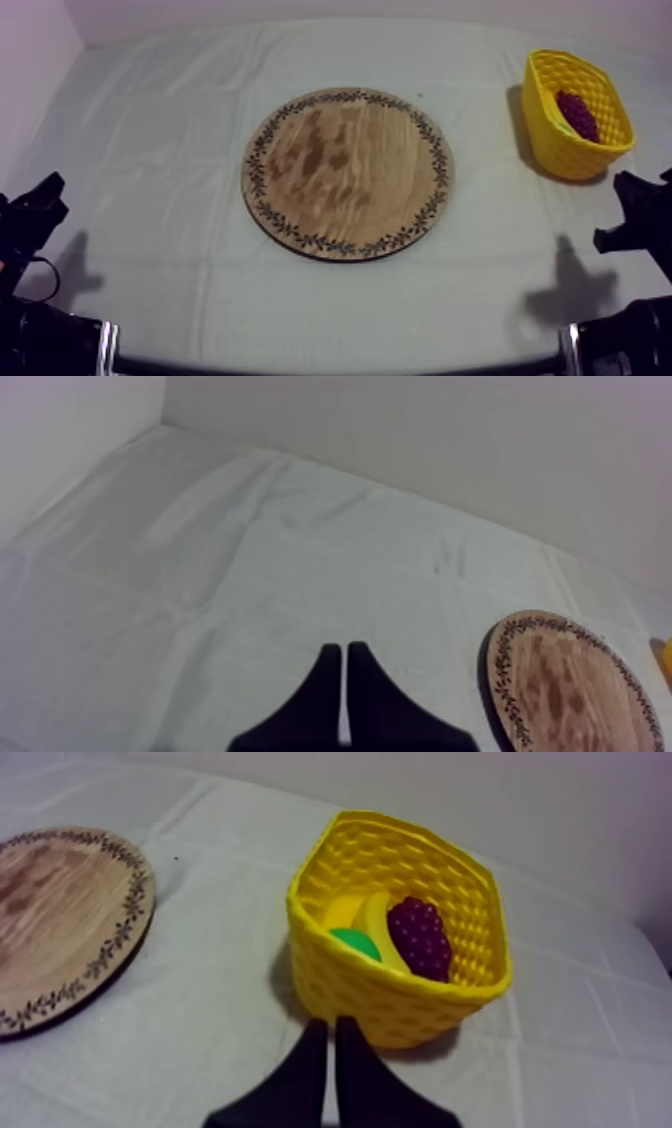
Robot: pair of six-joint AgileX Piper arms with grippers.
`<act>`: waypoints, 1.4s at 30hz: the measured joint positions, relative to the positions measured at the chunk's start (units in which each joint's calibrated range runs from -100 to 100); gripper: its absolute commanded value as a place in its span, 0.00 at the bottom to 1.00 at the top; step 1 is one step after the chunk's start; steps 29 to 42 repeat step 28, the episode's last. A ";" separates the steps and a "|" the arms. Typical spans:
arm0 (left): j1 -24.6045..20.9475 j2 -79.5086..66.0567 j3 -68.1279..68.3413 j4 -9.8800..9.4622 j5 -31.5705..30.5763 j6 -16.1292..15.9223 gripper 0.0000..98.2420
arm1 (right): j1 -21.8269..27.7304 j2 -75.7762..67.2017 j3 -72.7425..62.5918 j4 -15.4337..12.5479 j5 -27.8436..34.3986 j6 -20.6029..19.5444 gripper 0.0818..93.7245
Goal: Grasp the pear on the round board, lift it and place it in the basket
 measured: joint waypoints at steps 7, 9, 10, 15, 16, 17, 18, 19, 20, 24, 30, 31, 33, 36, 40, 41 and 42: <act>0.00 0.00 0.00 0.00 0.00 0.00 0.00 | 0.17 -0.03 0.00 -1.25 -1.39 -6.12 0.01; 0.00 0.00 0.00 0.00 0.00 0.00 0.00 | 0.20 -0.03 0.00 -1.13 -1.06 -7.97 0.01; 0.00 0.00 0.00 0.00 0.00 0.00 0.00 | 0.20 -0.03 0.00 -0.95 -0.33 -8.71 0.01; 0.00 0.00 0.00 0.00 0.00 0.00 0.00 | 0.67 -0.08 0.00 -0.36 0.86 -9.81 0.01; 0.00 0.00 0.00 0.00 0.00 0.00 0.00 | 0.69 -0.08 0.00 -0.36 0.86 -9.51 0.01; 0.00 0.00 0.00 0.00 0.00 0.00 0.00 | 0.74 -0.08 0.00 -0.36 0.86 -8.87 0.01; 0.00 0.00 0.00 0.00 0.00 0.00 0.00 | 0.78 -0.08 0.00 -0.36 0.86 -8.25 0.01; 0.00 0.00 0.00 0.00 0.00 0.00 0.00 | 0.77 -0.08 0.00 -0.29 0.86 -7.86 0.01; 0.00 0.00 0.00 0.00 0.00 0.00 0.00 | 0.77 -0.08 0.00 -0.24 0.86 -7.30 0.01; 0.00 0.00 0.00 0.00 0.00 0.00 0.00 | 0.77 -0.08 0.00 -0.19 0.93 -5.27 0.01; 0.00 0.00 0.00 0.00 0.00 0.00 0.00 | 0.77 -0.08 0.00 -0.19 1.02 -4.30 0.01; 0.00 0.00 0.00 0.00 0.00 0.00 0.00 | 0.77 -0.08 0.00 -0.19 1.02 -4.30 0.01; 0.00 0.00 0.00 0.00 0.00 0.00 0.00 | 0.77 -0.08 0.00 -0.19 1.02 -4.30 0.01; 0.00 0.00 0.00 0.00 0.00 0.00 0.00 | 0.77 -0.08 0.00 -0.19 1.02 -4.30 0.01; 0.00 0.00 0.00 0.00 0.00 0.00 0.00 | 0.77 -0.08 0.00 -0.19 1.02 -4.30 0.01; 0.00 0.00 0.00 0.00 0.00 0.00 0.00 | 0.77 -0.08 0.00 -0.19 1.02 -4.30 0.01; 0.00 0.00 0.00 0.00 0.00 0.00 0.00 | 0.77 -0.08 0.00 -0.19 1.02 -4.30 0.01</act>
